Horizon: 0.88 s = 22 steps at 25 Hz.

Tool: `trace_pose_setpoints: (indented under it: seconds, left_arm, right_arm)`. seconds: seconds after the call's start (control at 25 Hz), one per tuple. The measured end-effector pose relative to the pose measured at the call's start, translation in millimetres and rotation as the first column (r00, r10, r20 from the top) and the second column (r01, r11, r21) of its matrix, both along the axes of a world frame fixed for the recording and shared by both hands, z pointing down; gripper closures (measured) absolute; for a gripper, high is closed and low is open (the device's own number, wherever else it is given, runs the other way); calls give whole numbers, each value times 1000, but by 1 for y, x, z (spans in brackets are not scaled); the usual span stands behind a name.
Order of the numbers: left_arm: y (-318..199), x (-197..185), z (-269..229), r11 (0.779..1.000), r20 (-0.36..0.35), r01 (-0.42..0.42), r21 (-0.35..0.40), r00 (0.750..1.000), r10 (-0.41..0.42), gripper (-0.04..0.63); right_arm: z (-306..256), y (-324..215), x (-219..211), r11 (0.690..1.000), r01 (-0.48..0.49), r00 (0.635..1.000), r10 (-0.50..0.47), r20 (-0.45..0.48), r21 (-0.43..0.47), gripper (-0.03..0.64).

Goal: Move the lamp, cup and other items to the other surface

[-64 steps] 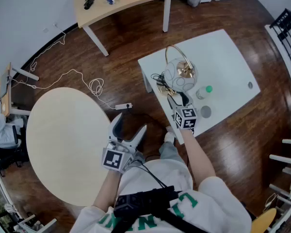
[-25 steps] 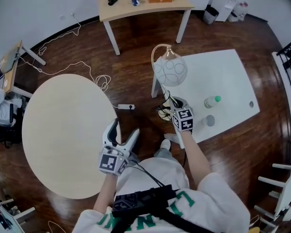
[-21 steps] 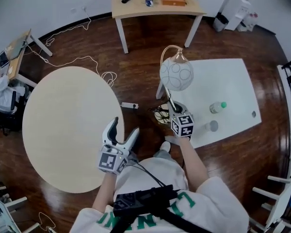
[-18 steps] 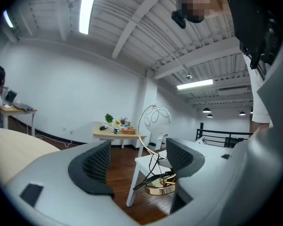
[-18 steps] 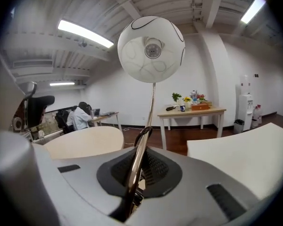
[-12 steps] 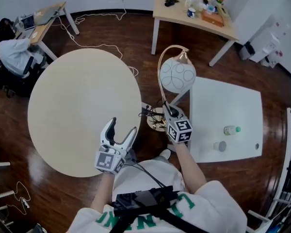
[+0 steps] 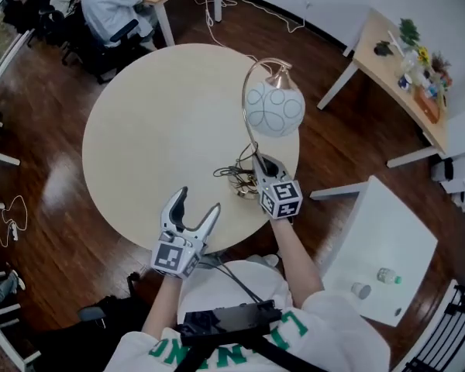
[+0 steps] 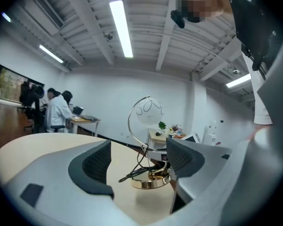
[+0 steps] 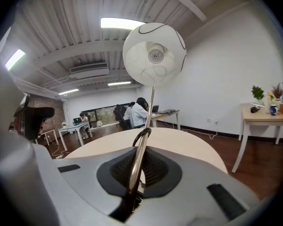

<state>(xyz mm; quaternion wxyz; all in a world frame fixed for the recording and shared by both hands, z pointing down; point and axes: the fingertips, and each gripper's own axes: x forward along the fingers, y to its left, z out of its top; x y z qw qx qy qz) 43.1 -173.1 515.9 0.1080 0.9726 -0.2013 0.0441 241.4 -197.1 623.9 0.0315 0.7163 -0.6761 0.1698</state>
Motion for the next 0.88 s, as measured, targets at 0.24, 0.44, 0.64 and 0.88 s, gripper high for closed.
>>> trace_pose_setpoints:
  seconds: [0.24, 0.44, 0.64, 0.88]
  left_arm:
    - [-46, -72, 16, 988, 54, 137, -65, 990, -134, 247]
    - [-80, -102, 27, 980, 79, 188, -68, 980, -183, 247]
    - [-96, -109, 27, 977, 84, 208, -42, 975, -204, 247]
    - [-94, -117, 35, 977, 100, 205, -56, 975, -199, 247]
  right_arm:
    - [18, -109, -49, 998, 58, 998, -58, -10, 39, 603]
    - [35, -166, -57, 996, 61, 998, -59, -30, 62, 603]
    - [70, -188, -54, 999, 32, 992, -30, -124, 21, 601]
    - [87, -177, -70, 999, 46, 988, -46, -145, -1, 601]
